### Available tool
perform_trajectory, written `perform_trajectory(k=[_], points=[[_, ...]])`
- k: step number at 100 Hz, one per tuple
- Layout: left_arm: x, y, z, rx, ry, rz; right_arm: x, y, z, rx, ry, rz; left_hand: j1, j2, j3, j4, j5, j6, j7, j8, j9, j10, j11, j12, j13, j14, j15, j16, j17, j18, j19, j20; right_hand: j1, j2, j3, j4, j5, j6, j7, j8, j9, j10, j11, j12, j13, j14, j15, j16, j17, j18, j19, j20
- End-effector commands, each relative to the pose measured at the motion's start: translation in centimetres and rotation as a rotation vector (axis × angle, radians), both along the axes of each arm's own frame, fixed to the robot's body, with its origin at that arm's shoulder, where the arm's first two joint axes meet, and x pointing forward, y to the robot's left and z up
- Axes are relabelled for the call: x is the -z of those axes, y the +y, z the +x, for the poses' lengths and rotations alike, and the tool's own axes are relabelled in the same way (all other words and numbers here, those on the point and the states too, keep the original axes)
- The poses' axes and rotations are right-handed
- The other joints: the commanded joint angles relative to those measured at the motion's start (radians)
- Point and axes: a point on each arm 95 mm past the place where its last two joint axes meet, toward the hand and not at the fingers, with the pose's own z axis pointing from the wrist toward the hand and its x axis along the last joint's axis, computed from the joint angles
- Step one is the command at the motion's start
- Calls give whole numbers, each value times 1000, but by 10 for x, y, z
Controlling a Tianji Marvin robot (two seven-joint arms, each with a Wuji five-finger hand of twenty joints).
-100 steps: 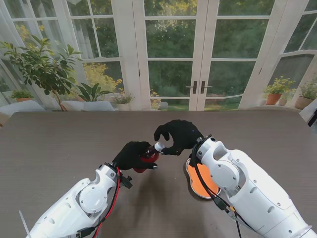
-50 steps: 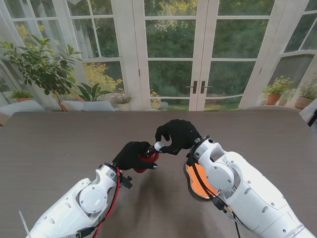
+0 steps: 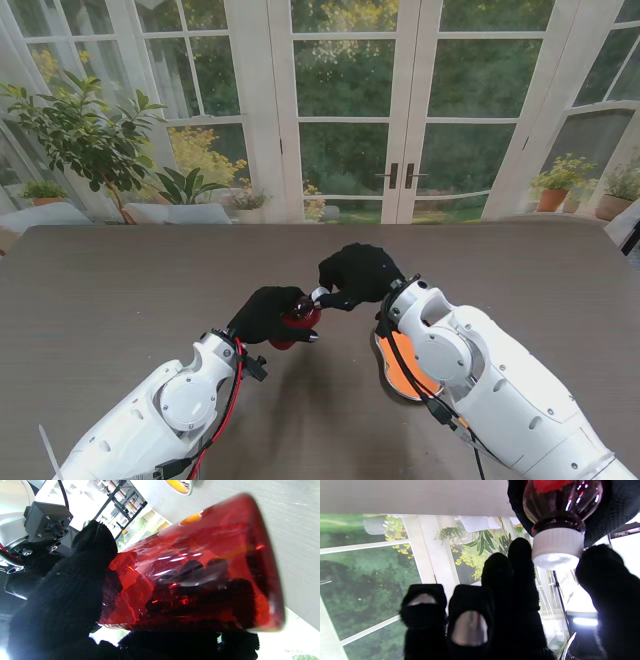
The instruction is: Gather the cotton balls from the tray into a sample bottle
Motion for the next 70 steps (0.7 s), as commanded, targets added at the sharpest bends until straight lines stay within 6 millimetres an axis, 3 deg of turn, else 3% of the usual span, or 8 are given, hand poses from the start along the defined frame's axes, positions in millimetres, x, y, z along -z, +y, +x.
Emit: perform_trajectory(k=[1,4,7,29,46,53,63,70], points=[[-2,-4,0,16,3,-1,3,5,-3,-11,21,-24,244,184,277,56,140,-302,265,45,85,-167,49,13,26,-41,6,6,-14,-86,3,-8,-9,61,-15,88,76,-14,27,42,70,-13,20,17,11,-16,72,28,26,28,80,-4],[-2,-4,0,17,3,-1,4,6,-3,-10,26,-33,245,184,278,56,139,-303,265,44,86,-167,49,13,25,-42,6,6,-13,-86,3,-8,-40,117,-36,166,103,-4,-13,129,82,-11,17,23,11,-14,77,30,29,28,85,-5],[-2,-4,0,17,3,-1,4,6,-3,-9,31,-42,245,184,277,56,139,-302,265,44,86,-167,49,13,25,-41,6,6,-13,-86,3,-8,-62,169,-62,195,118,-1,-28,174,88,-10,15,25,11,-12,79,31,31,26,88,-6],[-3,-3,0,17,2,-1,7,12,-4,11,39,-83,244,184,276,56,140,-303,266,45,86,-168,49,13,26,-41,6,5,-13,-86,4,-8,-106,324,-161,225,228,16,-2,236,201,7,18,26,9,4,151,62,77,54,120,-4],[-3,-3,0,17,2,-2,9,13,-4,30,27,-110,244,184,277,56,139,-303,265,45,86,-168,49,13,26,-42,7,5,-12,-85,7,-7,-153,481,-202,249,272,30,106,260,223,26,143,20,8,30,191,81,109,83,135,-15],[-3,-3,0,17,2,-1,8,13,-3,34,26,-115,243,184,277,56,139,-305,265,45,86,-170,49,14,26,-42,6,5,-12,-87,7,-6,-179,527,-217,246,270,32,111,255,223,29,151,12,7,35,190,80,107,84,134,-15],[-2,-3,0,17,3,-1,7,11,-3,45,21,-111,244,184,278,56,140,-303,266,45,86,-170,49,14,25,-41,6,5,-12,-86,8,-6,-229,605,-272,245,252,22,21,195,217,25,61,-37,8,35,144,59,74,81,118,-10],[-2,-3,0,17,3,-1,6,9,-3,53,12,-100,243,184,277,55,140,-304,266,45,87,-170,50,14,26,-43,6,5,-12,-87,8,-6,-244,624,-294,244,147,1,-98,171,149,21,-31,-26,10,34,63,21,24,58,89,-5]])
